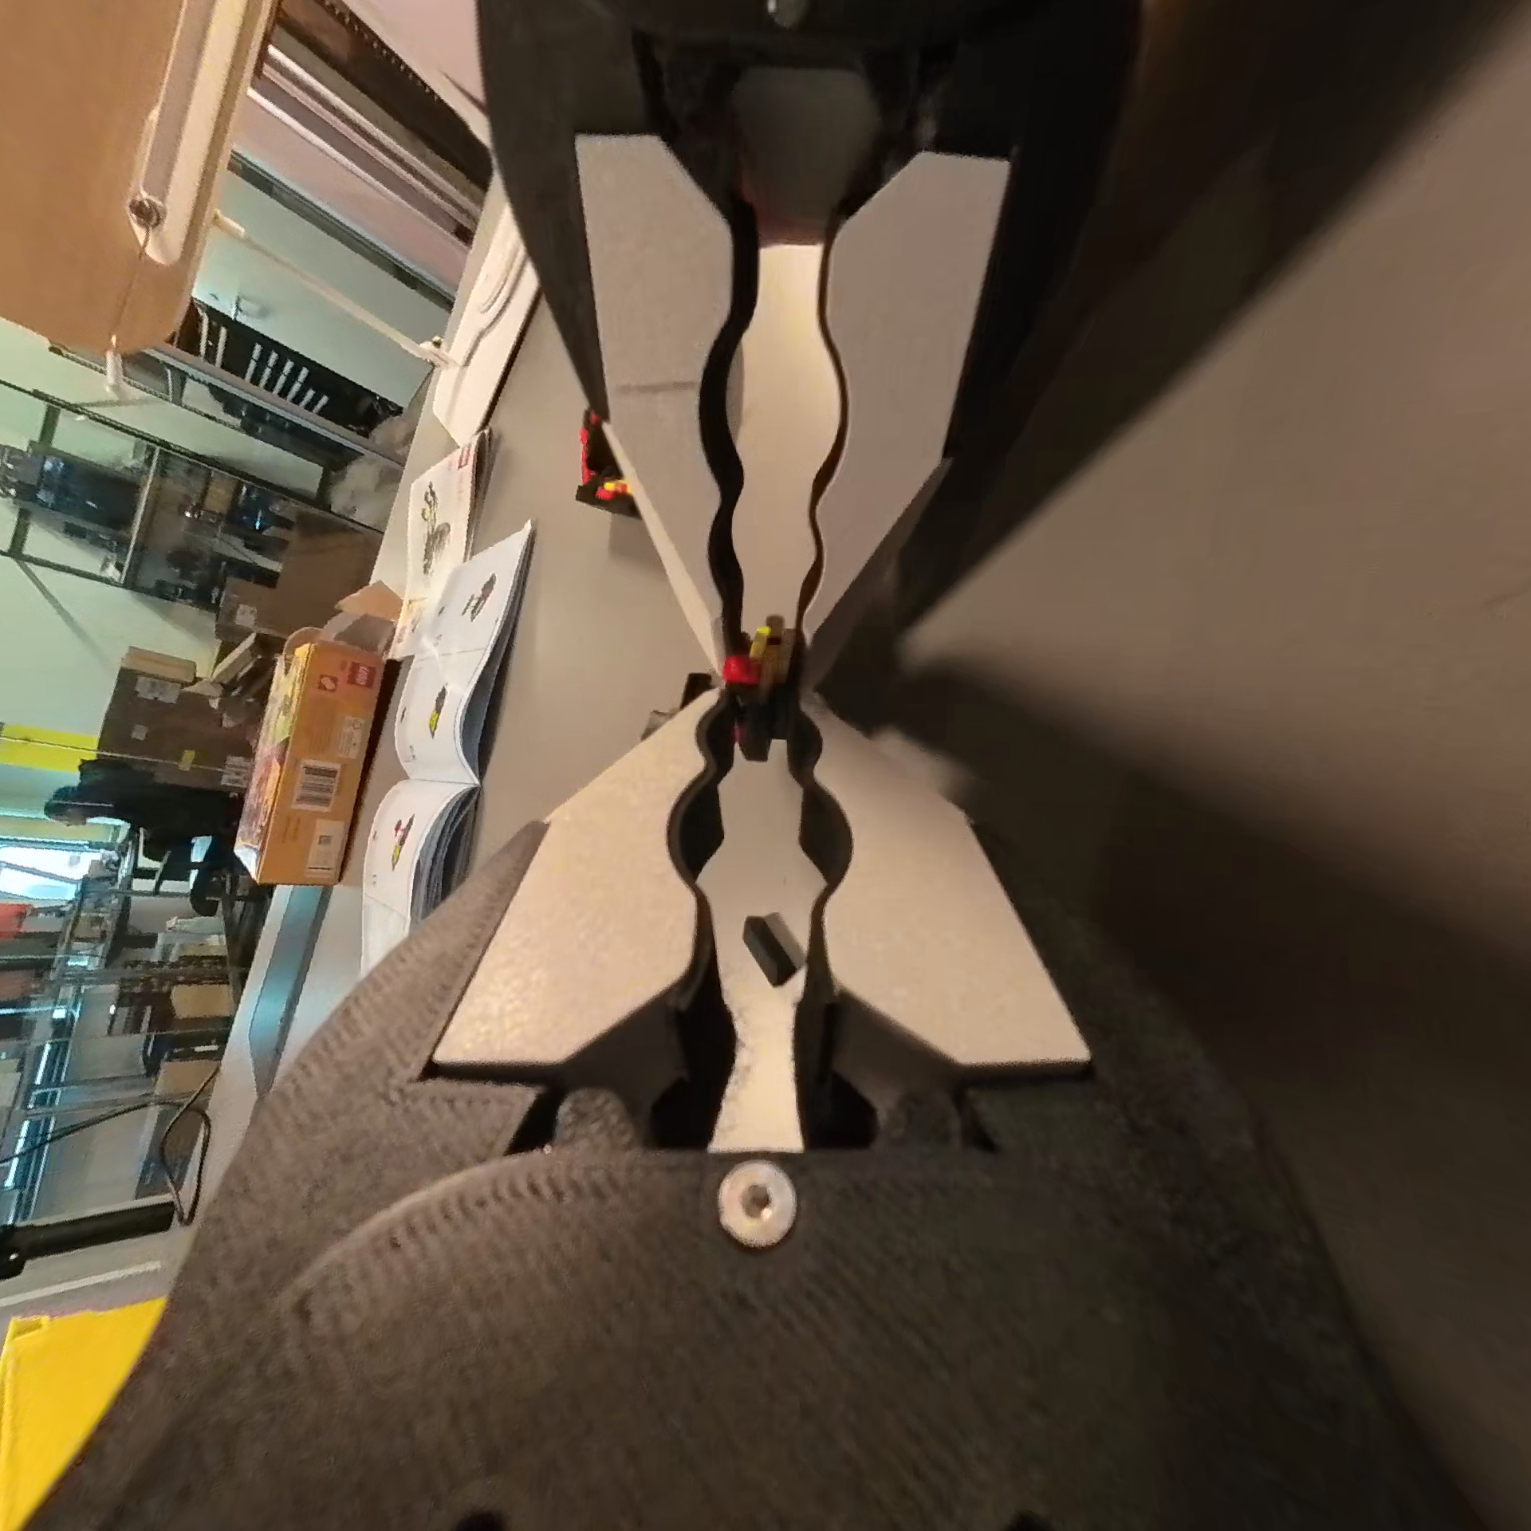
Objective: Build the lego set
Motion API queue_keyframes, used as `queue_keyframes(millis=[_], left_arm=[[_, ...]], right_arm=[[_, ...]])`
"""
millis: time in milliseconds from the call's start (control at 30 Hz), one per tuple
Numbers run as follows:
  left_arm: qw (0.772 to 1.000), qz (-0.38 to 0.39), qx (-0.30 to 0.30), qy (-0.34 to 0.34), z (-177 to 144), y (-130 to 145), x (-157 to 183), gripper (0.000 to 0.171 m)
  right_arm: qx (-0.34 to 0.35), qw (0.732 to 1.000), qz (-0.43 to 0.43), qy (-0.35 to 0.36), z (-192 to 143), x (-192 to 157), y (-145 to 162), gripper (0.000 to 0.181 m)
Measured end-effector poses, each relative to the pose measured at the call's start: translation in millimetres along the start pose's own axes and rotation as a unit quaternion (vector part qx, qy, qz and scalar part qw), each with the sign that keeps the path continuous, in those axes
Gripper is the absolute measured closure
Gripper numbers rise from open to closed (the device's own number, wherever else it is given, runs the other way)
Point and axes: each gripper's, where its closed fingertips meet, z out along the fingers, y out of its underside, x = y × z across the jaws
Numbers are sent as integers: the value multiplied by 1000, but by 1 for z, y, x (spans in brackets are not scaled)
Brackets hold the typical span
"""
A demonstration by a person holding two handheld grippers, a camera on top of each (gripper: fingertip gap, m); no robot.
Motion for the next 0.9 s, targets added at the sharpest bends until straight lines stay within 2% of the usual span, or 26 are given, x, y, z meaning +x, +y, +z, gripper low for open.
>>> queue_keyframes(millis=[267,400,900], left_arm=[[1000,-3,-4,-1,1,1,2,160],[1000,4,-15,-11,2,2,1,160],[997,32,-56,-45,5,1,1,160]], right_arm=[[-8,999,-20,24,-1,-1,0,168],[-27,996,-68,51,-2,-1,1,168],[-112,951,-233,171,-8,2,2,168]])
